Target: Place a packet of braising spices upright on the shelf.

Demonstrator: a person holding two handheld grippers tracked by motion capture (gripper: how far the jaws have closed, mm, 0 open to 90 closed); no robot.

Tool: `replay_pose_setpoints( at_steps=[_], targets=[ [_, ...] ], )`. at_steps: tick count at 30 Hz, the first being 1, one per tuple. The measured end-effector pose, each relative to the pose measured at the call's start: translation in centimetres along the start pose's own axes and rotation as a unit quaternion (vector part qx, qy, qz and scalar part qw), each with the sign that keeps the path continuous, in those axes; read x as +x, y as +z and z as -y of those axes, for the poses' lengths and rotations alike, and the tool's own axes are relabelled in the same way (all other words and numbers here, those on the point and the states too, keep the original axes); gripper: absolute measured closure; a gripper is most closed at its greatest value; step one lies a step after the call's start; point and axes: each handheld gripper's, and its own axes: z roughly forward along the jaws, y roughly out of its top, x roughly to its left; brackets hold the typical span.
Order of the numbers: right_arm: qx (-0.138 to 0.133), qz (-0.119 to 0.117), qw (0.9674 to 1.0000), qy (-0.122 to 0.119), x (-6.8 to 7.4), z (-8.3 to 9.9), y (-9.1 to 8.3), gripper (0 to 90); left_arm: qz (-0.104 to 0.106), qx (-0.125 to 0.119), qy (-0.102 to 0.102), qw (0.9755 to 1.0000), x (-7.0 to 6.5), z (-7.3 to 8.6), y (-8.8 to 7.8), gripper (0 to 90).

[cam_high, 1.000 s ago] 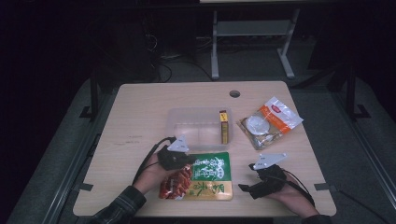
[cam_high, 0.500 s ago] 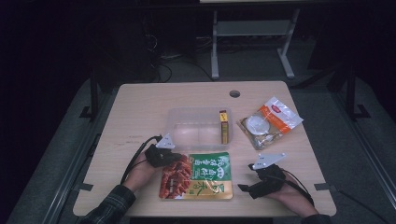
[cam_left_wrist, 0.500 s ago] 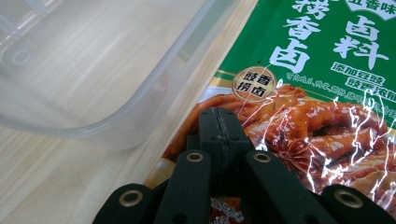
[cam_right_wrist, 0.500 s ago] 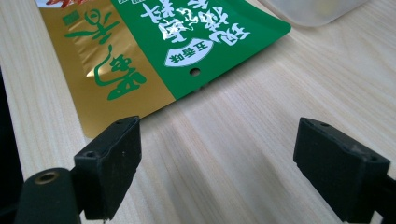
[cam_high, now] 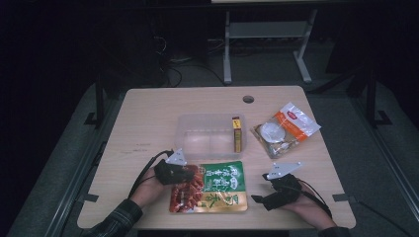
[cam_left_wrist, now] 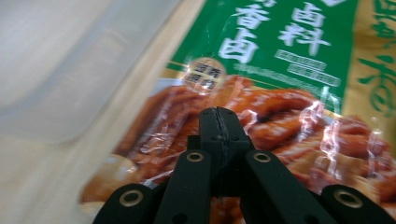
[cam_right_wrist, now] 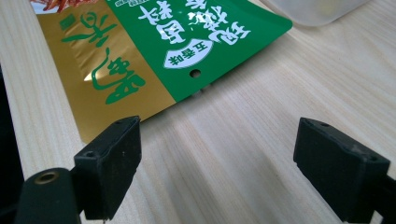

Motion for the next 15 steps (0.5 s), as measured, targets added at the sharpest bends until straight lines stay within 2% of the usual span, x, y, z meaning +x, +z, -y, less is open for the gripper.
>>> replay_pose_setpoints(
  at_steps=[1,7,11,12,15],
  targets=[
    [0.000,0.000,1.0000,-0.002,-0.1,0.0,0.0,14.7,0.005,-0.005,-0.002,1.0000,-0.6,0.1,0.0,90.0],
    [0.001,0.000,1.0000,-0.001,0.1,0.0,0.0,14.7,0.018,-0.009,-0.004,0.9998,-2.0,0.4,-0.2,90.0],
    [0.000,0.000,1.0000,0.000,0.0,0.0,0.1,14.7,0.025,-0.007,0.002,0.9997,-3.0,0.8,-0.5,90.0],
    [0.001,0.001,1.0000,-0.001,0.0,-0.1,0.0,14.7,0.028,-0.010,-0.003,0.9996,-3.3,1.0,-0.6,90.0],
    [0.000,0.000,1.0000,-0.001,0.0,-0.1,0.1,14.7,0.031,-0.004,0.009,0.9995,-4.0,1.1,-0.9,90.0]
  ],
)
